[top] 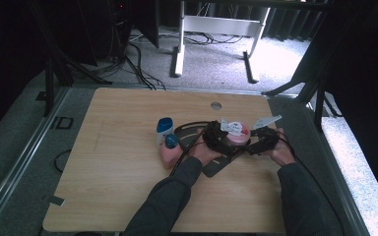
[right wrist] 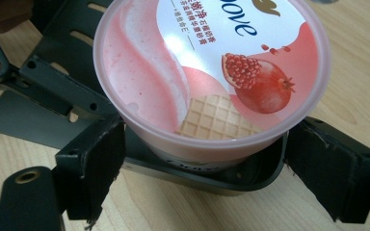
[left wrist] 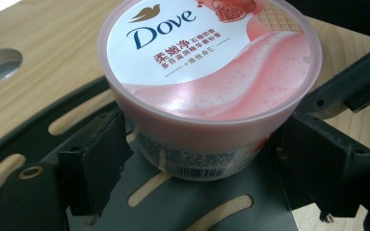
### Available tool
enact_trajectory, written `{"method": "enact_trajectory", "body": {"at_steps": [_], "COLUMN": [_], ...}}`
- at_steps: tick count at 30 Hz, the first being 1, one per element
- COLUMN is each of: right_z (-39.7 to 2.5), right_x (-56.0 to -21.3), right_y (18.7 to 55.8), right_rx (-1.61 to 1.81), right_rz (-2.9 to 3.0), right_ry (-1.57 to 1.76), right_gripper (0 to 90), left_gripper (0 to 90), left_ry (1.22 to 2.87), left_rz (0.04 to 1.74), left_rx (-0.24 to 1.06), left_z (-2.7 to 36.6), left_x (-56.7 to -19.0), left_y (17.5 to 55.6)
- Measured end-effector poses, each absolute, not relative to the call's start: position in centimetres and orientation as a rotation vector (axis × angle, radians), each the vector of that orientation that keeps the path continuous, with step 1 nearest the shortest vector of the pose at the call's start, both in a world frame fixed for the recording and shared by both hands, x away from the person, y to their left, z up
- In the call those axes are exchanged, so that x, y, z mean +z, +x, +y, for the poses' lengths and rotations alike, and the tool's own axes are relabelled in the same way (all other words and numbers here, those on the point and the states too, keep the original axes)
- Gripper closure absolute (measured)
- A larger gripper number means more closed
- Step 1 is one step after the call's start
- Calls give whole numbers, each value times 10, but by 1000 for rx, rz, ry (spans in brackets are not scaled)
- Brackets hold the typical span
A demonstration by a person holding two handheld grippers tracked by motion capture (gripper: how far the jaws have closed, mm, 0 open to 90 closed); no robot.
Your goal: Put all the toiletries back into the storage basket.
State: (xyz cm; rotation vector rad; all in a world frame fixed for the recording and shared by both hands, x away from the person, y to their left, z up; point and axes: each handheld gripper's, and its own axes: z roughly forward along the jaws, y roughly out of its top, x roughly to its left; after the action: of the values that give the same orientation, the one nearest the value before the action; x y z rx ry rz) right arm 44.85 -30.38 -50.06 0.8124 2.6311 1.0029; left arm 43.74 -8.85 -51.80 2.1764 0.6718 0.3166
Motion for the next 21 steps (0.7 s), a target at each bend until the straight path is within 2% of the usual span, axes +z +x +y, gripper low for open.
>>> {"method": "enact_trajectory", "body": {"at_steps": [21], "right_z": [-299], "right_x": [-508], "right_y": [445], "right_rx": [854], "right_rz": [2665], "right_ry": [783], "right_gripper": [157], "left_gripper": [234], "left_ry": [2241], "left_rz": [661], "left_rx": [284], "left_z": [-87], "left_x": [-524], "left_y": [440]}}
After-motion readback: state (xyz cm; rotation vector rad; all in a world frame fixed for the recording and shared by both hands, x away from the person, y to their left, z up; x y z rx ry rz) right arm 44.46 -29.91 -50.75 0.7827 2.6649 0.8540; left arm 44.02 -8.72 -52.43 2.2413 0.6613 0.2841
